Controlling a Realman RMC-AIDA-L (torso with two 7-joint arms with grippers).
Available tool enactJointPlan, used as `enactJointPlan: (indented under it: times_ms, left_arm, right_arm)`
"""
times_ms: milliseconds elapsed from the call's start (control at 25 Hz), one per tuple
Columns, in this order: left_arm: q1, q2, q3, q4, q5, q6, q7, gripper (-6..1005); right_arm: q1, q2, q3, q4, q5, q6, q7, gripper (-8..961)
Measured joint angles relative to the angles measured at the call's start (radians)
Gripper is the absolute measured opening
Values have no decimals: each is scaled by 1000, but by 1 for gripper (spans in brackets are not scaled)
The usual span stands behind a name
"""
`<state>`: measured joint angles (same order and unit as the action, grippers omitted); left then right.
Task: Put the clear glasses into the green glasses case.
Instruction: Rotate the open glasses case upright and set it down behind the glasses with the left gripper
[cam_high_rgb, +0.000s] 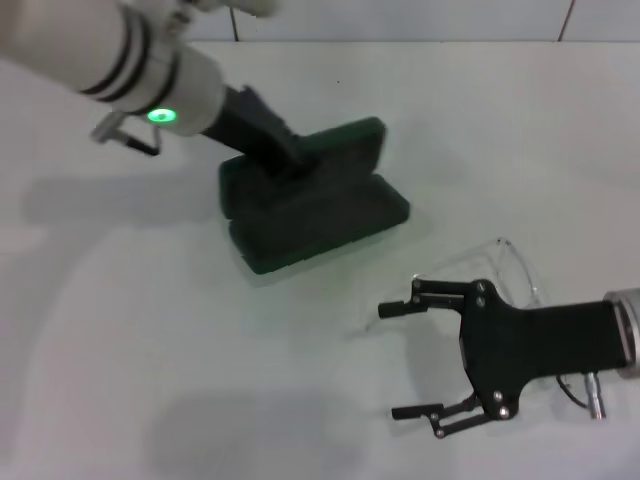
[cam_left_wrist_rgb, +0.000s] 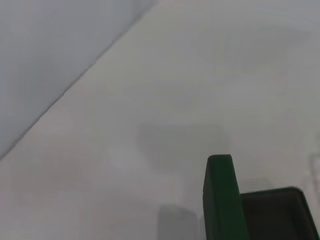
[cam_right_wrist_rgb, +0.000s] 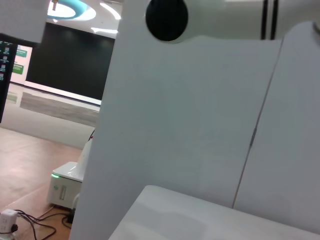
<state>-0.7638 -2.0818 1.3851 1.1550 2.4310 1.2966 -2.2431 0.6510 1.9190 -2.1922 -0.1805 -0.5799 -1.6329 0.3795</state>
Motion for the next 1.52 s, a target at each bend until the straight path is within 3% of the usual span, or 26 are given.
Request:
enactJointPlan:
  times_ms: [160,320,520,840,1520]
  left_arm:
    - [-36,-7,132,7,0,-36,101,208]
    - [-44,-8,204,11,-25,-101,168,207]
    - [-85,-5,205,-22,-119,-100,217,207]
    - [-142,-8,196,-144,-130,-106,217,206]
    - [-67,-9,224,-153,-174,-162,256,280]
  right_arm:
    - [-17,4,0,2,-1,-6,-8,858]
    - [-28,11,4,4,-2,-8,-8,858]
    - [-35,14,6,1,-2,-8,-32,858]
    - [-37,18,6,1,-1,-9,-48,857]
    - [-51,27,2,-1,-1,-12,-48,856]
